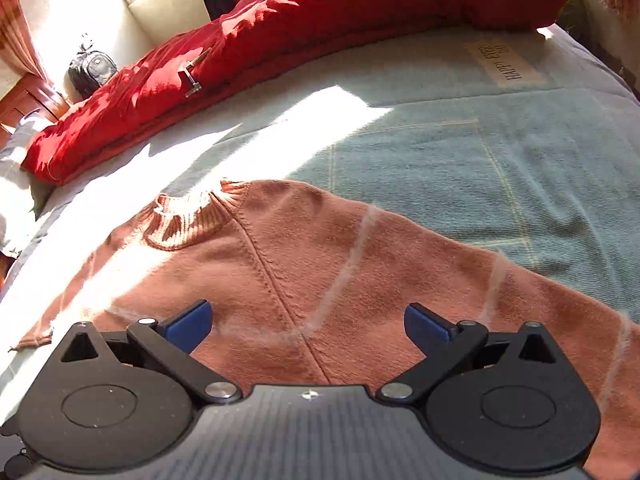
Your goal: Fold clothes
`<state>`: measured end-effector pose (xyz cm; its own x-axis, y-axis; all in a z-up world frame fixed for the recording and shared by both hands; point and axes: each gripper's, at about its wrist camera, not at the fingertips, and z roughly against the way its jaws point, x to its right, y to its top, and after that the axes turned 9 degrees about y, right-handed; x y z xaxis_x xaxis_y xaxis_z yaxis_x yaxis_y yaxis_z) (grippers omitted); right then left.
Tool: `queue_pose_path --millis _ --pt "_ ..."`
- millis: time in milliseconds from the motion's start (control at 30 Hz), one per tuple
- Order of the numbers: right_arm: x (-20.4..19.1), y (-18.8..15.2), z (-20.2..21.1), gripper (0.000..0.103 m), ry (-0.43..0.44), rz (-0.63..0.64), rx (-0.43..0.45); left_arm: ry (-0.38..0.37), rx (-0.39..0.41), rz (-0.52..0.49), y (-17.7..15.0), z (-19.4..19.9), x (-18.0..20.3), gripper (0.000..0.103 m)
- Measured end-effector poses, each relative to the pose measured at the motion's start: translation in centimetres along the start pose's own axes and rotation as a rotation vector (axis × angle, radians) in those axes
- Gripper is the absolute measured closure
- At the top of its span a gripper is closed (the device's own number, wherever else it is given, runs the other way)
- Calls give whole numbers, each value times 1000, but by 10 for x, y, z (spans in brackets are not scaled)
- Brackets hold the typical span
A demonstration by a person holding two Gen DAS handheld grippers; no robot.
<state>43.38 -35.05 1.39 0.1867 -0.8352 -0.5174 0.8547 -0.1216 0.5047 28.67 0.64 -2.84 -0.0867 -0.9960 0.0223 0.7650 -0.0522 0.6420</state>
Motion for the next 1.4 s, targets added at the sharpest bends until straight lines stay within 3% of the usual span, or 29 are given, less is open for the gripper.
queue_pose_path --millis 133,233,367,567,733,867,1033,1167,1400 --pt "-25 10 -47 0 -35 64 -9 6 6 3 -5 -2 -8 1" --pt "-15 17 -85 0 -118 71 -23 3 12 -5 -6 -3 -8 1" --pt "0 37 -100 0 -140 66 34 4 20 -15 -6 -5 -8 1" --pt "-12 52 -84 0 -104 20 16 -9 25 3 -4 -7 -11 1" --pt "-58 26 -79 0 -4 116 -124 -27 26 24 -2 -9 -15 1" --pt "-78 1 -88 0 53 151 -184 -31 32 21 -2 -10 -16 1" --pt "-67 6 -112 0 64 126 -153 -26 32 14 -1 -10 -15 0" --pt "-64 19 -95 0 90 23 -86 -37 35 21 -2 -9 -18 1" --pt "-83 -25 -47 0 104 72 -119 -26 39 9 -2 -11 -15 1"
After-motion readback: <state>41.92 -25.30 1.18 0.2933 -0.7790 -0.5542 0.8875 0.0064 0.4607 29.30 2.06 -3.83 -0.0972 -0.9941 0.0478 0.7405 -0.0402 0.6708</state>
